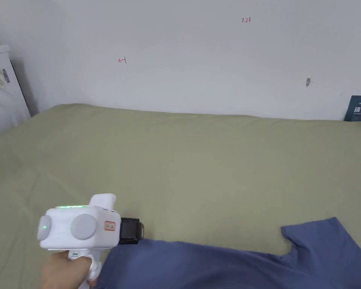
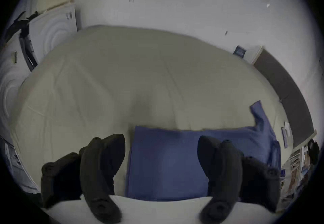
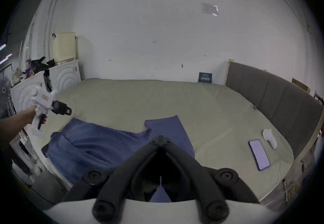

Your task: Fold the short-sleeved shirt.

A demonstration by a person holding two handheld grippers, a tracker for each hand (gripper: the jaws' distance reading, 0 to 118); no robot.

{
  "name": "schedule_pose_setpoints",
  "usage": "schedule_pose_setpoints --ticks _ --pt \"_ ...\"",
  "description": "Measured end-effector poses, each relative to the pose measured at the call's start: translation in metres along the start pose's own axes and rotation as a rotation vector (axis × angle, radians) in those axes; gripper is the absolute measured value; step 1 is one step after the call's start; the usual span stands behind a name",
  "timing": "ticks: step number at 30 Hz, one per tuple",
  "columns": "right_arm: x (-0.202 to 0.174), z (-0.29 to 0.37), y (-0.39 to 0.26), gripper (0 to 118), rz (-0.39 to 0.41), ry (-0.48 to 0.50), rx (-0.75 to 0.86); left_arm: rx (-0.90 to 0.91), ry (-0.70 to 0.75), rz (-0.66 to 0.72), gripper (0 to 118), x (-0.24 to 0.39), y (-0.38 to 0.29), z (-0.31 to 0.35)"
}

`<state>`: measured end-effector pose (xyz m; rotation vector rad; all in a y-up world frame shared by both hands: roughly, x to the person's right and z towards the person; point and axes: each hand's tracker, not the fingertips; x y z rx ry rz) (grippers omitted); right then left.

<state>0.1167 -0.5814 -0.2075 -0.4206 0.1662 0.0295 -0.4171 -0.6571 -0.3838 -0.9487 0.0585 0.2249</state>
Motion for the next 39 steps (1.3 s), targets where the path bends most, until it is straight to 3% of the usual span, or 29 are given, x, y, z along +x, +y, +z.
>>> schedule_pose_setpoints --ticks 2,5,8,9,10,11,12,15,21,23,26,27,28,30,33,35,39 --pt "0.013 -0.009 -0.006 0 -0.014 0.001 -0.024 -0.067 0.007 0.012 92 0.001 0.004 -0.027" --pt "0.019 -0.022 -0.008 0 -0.011 0.005 -0.059 -0.133 0.136 0.063 87 -0.003 0.001 -0.058" --pt "0.035 -0.046 0.001 0 -0.048 0.013 -0.134 -0.079 0.164 -0.002 73 0.007 -0.011 -0.053" --pt "0.045 -0.062 0.008 13 -0.074 0.017 -0.186 -0.094 0.188 -0.023 46 0.008 -0.012 -0.048" --pt "0.049 -0.078 0.016 37 -0.095 0.023 -0.23 -0.087 0.188 -0.05 21 0.012 -0.013 -0.044" --pt "0.059 -0.101 0.02 70 -0.104 0.058 -0.282 -0.09 0.171 -0.063 4 0.014 -0.014 -0.042" --pt "0.069 -0.128 0.024 96 -0.096 0.071 -0.36 -0.091 0.131 -0.068 4 0.015 -0.016 -0.042" --pt "0.086 -0.206 0.029 92 -0.031 0.045 -0.545 -0.091 0.151 -0.073 4 0.02 -0.019 -0.03" --pt "0.108 -0.306 0.01 89 -0.119 -0.062 -0.857 -0.105 0.124 -0.04 4 0.01 -0.016 -0.033" --pt "0.112 -0.314 0.001 83 -0.141 -0.047 -0.897 -0.106 0.119 -0.033 4 0.009 -0.017 -0.034" --pt "0.099 -0.304 0.004 75 -0.054 -0.086 -0.864 -0.112 0.107 -0.031 4 0.006 -0.016 -0.035" --pt "0.096 -0.3 0.01 47 -0.033 -0.099 -0.843 -0.113 0.102 -0.031 4 0.005 -0.015 -0.034" --pt "0.094 -0.297 0.014 0 -0.043 -0.075 -0.819 -0.115 0.096 -0.03 4 0.004 -0.015 -0.032" --pt "0.091 -0.278 0.01 0 -0.111 -0.058 -0.798 -0.116 0.084 -0.037 4 0.004 -0.012 -0.029" --pt "0.077 -0.242 0.017 0 -0.04 -0.008 -0.699 -0.084 0.03 -0.015 4 0.001 -0.007 -0.004" --pt "0.072 -0.218 0.044 0 -0.04 0.042 -0.634 -0.043 -0.062 -0.006 4 -0.002 -0.006 0.023" --pt "0.063 -0.157 0.071 0 -0.01 0.095 -0.509 0.054 -0.076 -0.094 4 -0.002 -0.013 0.079"
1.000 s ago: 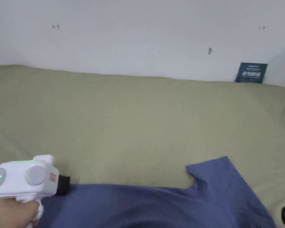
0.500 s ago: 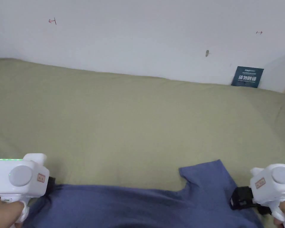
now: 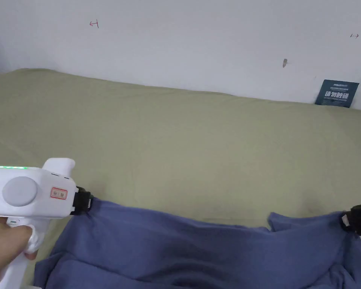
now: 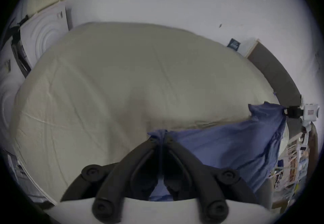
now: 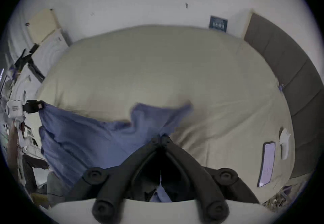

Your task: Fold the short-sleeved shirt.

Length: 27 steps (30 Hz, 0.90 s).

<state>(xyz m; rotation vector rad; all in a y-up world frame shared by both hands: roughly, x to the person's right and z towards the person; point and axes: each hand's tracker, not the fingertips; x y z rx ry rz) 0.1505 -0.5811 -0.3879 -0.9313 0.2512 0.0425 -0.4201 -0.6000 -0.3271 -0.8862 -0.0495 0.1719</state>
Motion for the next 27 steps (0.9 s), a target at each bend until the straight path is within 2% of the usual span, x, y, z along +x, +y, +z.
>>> schedule_pose_setpoints --ticks 3,7,11,13,17,21,22,23,25,26,27 --pt "-0.003 0.036 -0.016 0 0.022 0.013 0.027 0.056 -0.027 -0.009 4 -0.002 -0.015 0.038" --pt "0.006 0.06 -0.057 0 -0.018 0.004 0.043 0.102 -0.063 -0.008 4 -0.015 -0.055 0.068" --pt "0.013 0.068 -0.106 0 -0.067 -0.006 0.02 0.057 -0.096 0.036 4 -0.029 -0.101 0.078" --pt "0.016 0.063 -0.133 0 -0.105 -0.01 -0.033 0.028 -0.096 0.062 4 -0.034 -0.127 0.078" --pt "0.015 0.048 -0.174 0 -0.112 -0.022 -0.111 -0.051 -0.071 0.084 4 -0.037 -0.178 0.067" --pt "0.018 0.028 -0.196 0 -0.117 -0.088 -0.181 -0.159 -0.022 0.148 4 -0.044 -0.212 0.045" --pt "0.023 0.021 -0.201 0 -0.097 -0.066 -0.202 -0.137 -0.053 0.17 5 -0.044 -0.216 0.046" --pt "0.027 0.017 -0.204 0 -0.111 -0.078 -0.219 -0.1 -0.061 0.17 6 -0.045 -0.218 0.047" --pt "0.029 0.013 -0.203 0 -0.114 -0.069 -0.215 -0.081 -0.053 0.167 16 -0.044 -0.217 0.053" --pt "0.029 0.013 -0.2 2 -0.119 -0.067 -0.222 -0.077 -0.049 0.164 29 -0.043 -0.216 0.059" --pt "0.027 0.023 -0.204 24 -0.142 -0.062 -0.192 -0.064 -0.048 0.165 66 -0.042 -0.215 0.065"
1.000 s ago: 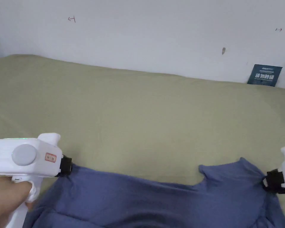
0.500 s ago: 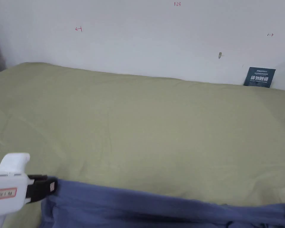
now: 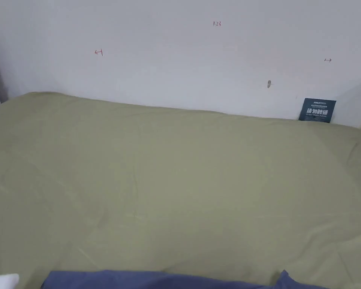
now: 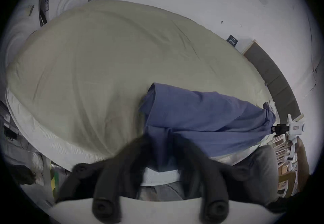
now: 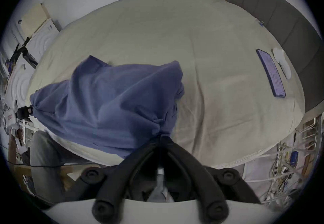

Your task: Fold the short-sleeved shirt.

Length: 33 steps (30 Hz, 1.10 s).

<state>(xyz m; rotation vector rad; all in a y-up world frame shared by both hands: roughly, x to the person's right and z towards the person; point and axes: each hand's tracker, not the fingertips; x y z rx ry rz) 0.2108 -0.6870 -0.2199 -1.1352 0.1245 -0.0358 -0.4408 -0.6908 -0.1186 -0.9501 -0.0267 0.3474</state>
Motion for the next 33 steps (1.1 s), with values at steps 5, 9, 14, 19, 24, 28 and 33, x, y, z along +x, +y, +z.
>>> schedule_pose_setpoints --ticks 5,9,14,19,24,28,33 --pt "-0.004 0.064 0.005 84 -0.098 0.11 0.197 0.182 -0.034 0.059 102 0.006 0.019 0.049" --pt "-0.043 0.131 0.007 91 -0.082 0.076 0.508 0.438 -0.019 -0.005 101 0.043 0.044 0.095" --pt "-0.094 0.167 -0.001 60 0.011 -0.025 0.777 0.631 -0.018 -0.045 95 0.13 0.045 0.119" --pt "-0.118 0.156 -0.001 0 0.119 -0.031 0.677 0.519 0.075 -0.18 0 0.166 0.039 0.084" --pt "-0.119 0.133 -0.004 0 0.125 0.005 0.624 0.489 -0.005 -0.16 0 0.16 0.038 0.076" --pt "-0.118 0.136 -0.003 0 0.139 0.021 0.609 0.424 -0.01 -0.116 18 0.112 0.045 0.075" --pt "-0.12 0.141 -0.003 0 0.159 0.026 0.6 0.338 -0.1 0.116 105 0.017 0.036 0.053"
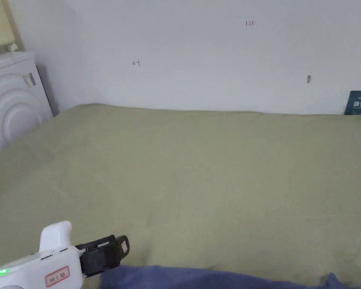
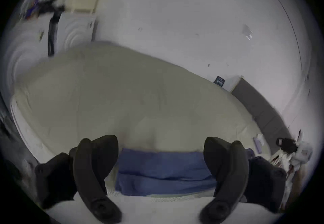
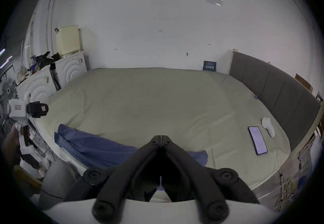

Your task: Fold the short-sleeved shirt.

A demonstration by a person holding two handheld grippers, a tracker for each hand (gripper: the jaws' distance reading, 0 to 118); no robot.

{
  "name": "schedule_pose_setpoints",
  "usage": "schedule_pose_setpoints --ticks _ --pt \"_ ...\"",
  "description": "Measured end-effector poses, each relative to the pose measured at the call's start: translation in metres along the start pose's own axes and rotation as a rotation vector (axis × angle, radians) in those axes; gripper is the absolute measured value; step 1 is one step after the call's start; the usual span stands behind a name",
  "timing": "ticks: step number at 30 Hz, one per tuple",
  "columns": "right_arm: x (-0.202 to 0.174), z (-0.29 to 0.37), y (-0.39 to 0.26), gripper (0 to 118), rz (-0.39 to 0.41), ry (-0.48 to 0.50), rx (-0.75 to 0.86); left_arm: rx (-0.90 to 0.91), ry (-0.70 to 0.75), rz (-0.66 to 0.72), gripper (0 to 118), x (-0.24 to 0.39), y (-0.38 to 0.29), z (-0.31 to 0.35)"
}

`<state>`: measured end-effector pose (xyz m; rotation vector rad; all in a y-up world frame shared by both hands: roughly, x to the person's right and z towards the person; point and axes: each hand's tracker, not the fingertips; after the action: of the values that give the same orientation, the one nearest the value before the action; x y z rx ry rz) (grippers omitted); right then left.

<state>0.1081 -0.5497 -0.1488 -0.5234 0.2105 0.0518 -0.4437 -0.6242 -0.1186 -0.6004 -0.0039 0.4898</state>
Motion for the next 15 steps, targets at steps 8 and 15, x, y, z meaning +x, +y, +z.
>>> schedule_pose_setpoints --ticks 8,15 --pt "-0.007 0.003 0.002 0 0.021 0.04 0.002 -0.315 0.028 0.14 104 -0.061 -0.042 -0.053" --pt "-0.015 0.0 -0.001 0 0.029 0.054 -0.005 -0.359 0.236 0.052 81 -0.028 -0.05 -0.061"
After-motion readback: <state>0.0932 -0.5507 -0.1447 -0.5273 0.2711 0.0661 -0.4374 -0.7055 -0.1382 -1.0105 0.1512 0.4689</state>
